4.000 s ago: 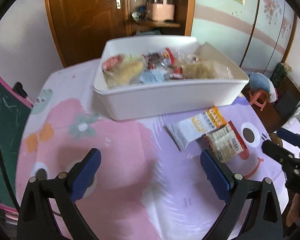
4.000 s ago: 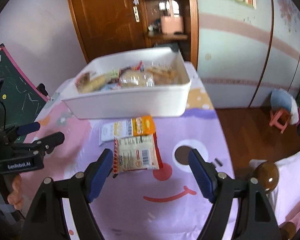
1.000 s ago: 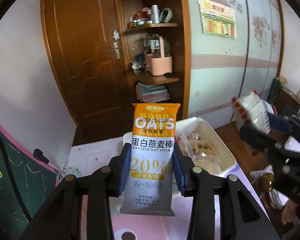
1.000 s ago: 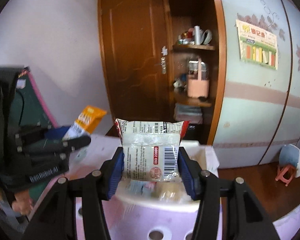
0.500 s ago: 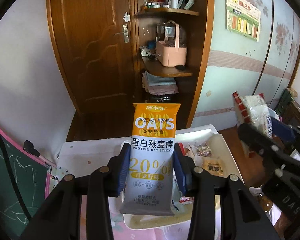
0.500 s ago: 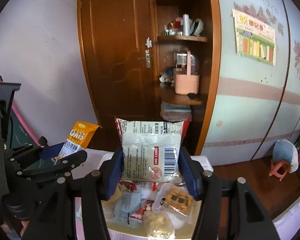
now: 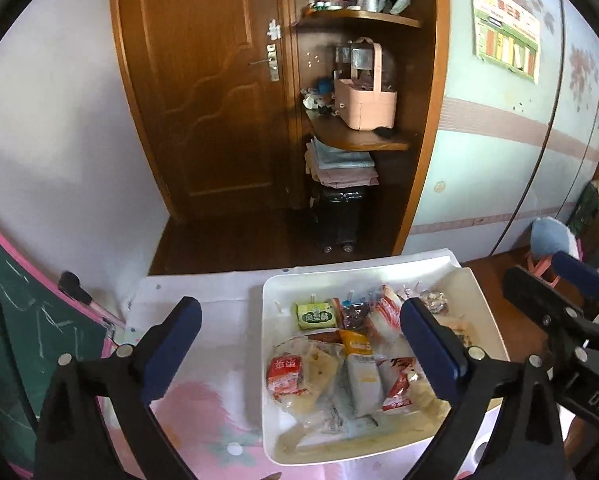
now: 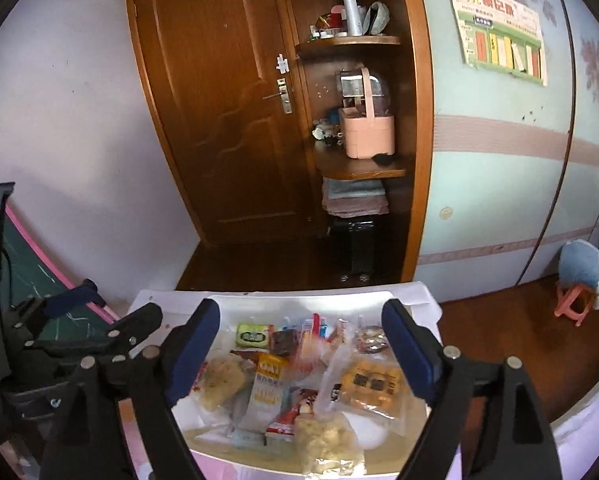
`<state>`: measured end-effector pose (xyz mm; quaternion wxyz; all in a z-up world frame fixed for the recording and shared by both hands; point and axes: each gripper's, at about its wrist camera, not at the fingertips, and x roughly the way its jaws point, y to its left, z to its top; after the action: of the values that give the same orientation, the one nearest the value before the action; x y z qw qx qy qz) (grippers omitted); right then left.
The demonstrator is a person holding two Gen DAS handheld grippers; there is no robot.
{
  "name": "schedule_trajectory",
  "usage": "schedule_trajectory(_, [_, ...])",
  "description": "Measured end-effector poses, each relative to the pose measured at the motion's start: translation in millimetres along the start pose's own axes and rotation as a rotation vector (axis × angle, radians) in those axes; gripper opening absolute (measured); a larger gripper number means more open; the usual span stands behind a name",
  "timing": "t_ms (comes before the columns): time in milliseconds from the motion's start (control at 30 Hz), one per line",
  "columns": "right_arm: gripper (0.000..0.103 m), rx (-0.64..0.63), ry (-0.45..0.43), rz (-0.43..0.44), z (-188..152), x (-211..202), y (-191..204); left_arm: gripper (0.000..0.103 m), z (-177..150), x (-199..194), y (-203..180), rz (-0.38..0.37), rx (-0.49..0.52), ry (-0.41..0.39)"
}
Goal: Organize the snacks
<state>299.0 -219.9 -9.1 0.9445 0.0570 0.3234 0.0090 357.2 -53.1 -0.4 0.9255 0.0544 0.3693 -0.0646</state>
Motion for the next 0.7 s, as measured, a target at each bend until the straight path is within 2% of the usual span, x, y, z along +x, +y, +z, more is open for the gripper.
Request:
schedule_trajectory(300, [0.084,-0.001,-0.009,-0.006,-5,-30,6,0.100,-9,-31,5,-0.026,-0.037,0.005])
schedule_trajectory(700, [0.084,-0.046,-0.038,-0.010,-29,-97,23,0.100,-39,-113,10,-0.029,-0.008,-0.032])
